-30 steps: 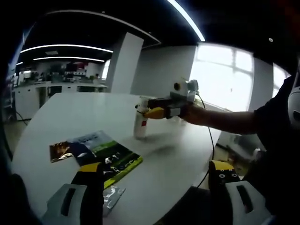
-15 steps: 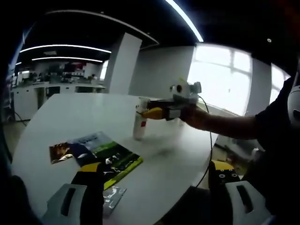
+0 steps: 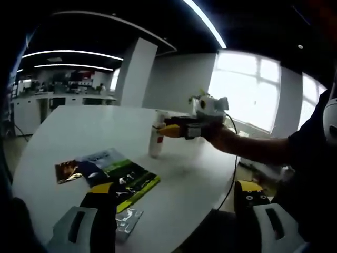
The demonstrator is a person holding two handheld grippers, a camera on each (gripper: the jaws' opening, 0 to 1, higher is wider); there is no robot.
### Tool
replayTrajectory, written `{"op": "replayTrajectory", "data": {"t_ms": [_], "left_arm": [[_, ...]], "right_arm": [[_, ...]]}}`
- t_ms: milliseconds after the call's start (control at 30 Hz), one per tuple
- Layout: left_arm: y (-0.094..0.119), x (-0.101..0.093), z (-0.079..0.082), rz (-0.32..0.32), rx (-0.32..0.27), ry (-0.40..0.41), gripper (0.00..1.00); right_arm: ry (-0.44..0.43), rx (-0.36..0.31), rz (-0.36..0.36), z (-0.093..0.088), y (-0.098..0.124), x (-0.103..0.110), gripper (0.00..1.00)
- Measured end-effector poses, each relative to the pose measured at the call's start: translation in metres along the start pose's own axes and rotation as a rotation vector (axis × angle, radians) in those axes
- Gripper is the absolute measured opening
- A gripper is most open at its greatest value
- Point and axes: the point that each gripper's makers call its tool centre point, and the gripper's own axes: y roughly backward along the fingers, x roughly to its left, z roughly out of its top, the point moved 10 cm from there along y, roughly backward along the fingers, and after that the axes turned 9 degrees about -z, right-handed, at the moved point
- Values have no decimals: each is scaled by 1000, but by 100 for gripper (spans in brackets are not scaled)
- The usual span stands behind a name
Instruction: Arrange the skincare products in the storage area until every visible bottle or jar stands upright without overlapping.
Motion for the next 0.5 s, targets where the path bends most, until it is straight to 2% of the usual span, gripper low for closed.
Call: {"op": "replayTrajectory", "data": {"t_ms": [33, 367, 500], "left_arm": [[0, 1, 0, -1, -1, 1, 94], [0, 3, 1, -15, -5, 0, 94], [1, 4, 1, -17, -8, 3, 94]], "right_arm": [[-30, -7, -16, -1, 1, 1, 42], [-68, -23, -99, -1, -2, 6, 44], [-52, -15, -140, -1, -3, 9, 45]]}}
